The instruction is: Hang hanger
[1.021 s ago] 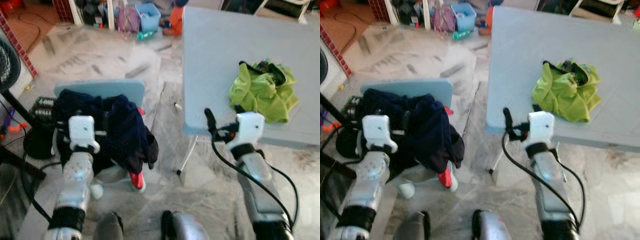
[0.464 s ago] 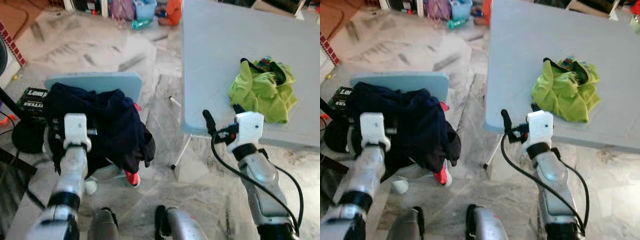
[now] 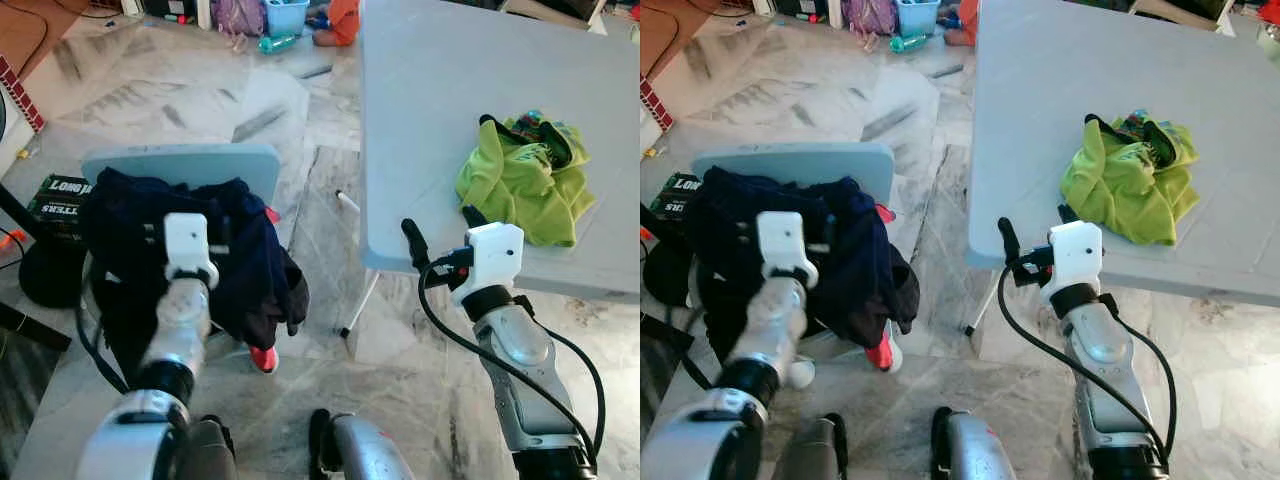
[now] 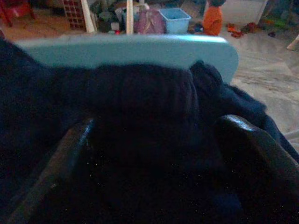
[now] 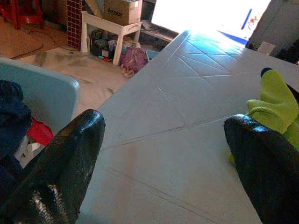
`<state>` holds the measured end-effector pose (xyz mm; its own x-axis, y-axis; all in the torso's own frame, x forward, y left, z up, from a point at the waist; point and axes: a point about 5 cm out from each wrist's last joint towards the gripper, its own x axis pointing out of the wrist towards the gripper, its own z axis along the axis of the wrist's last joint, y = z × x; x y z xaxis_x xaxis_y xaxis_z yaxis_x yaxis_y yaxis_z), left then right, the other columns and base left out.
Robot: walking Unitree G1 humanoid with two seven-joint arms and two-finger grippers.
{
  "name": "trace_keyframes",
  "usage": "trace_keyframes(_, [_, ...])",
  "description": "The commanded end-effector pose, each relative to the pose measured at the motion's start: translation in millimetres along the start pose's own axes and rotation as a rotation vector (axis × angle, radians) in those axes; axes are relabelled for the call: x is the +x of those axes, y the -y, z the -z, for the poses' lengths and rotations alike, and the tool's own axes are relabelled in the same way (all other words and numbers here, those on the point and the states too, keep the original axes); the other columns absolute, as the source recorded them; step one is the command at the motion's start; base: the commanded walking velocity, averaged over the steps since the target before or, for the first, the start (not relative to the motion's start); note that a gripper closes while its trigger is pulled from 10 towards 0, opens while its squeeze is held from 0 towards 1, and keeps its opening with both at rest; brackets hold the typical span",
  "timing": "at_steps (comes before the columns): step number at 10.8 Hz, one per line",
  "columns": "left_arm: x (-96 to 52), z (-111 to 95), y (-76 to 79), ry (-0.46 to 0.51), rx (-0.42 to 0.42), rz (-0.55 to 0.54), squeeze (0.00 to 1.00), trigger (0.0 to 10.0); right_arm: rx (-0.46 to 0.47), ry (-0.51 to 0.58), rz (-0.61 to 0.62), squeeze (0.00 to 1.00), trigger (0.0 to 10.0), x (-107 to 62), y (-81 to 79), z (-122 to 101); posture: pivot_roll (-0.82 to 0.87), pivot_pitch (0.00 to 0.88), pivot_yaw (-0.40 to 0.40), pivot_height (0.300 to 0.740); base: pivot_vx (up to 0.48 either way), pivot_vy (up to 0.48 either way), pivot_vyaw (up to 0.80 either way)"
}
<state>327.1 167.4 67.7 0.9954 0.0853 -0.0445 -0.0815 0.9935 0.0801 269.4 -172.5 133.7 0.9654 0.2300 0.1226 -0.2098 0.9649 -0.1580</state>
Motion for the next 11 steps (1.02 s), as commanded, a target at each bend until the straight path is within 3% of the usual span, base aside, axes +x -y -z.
trace_keyframes(1, [-7.4, 8.4, 10.6, -0.031, 0.002, 0.044, 0.0, 10.0, -0.015, -0.003, 0.002, 0.0, 10.0, -1.3, 3.4, -1.9, -0.09, 0.219, -0.146, 0.74, 0.0, 0.0, 0.0])
trace_keyframes(3, [-12.4, 10.6, 16.8, -0.033, -0.001, 0.065, 0.0, 10.0, -0.013, -0.008, -0.006, 0.0, 10.0, 0.0, 1.0, -0.1, -0.08, 0.225, -0.148, 0.74, 0.0, 0.0, 0.0])
trace_keyframes(6, [0.9, -1.7, 6.0, -0.02, 0.007, 0.036, 0.0, 10.0, -0.011, -0.007, -0.018, 0.0, 10.0, -2.3, -2.7, -0.8, -0.09, 0.232, -0.15, 0.74, 0.0, 0.0, 0.0])
trace_keyframes(9, [15.5, -20.2, 12.7, 0.011, -0.023, 0.028, 0.0, 10.0, -0.026, -0.012, -0.013, 0.0, 10.0, -4.7, 1.6, -1.3, -0.11, 0.229, -0.156, 0.74, 0.0, 0.0, 0.0])
trace_keyframes(11, [19.8, -18.6, 9.6, -0.031, -0.033, 0.021, 0.0, 10.0, -0.028, -0.012, -0.019, 0.0, 10.0, -4.8, 1.1, -1.7, -0.11, 0.231, -0.16, 0.74, 0.0, 0.0, 0.0])
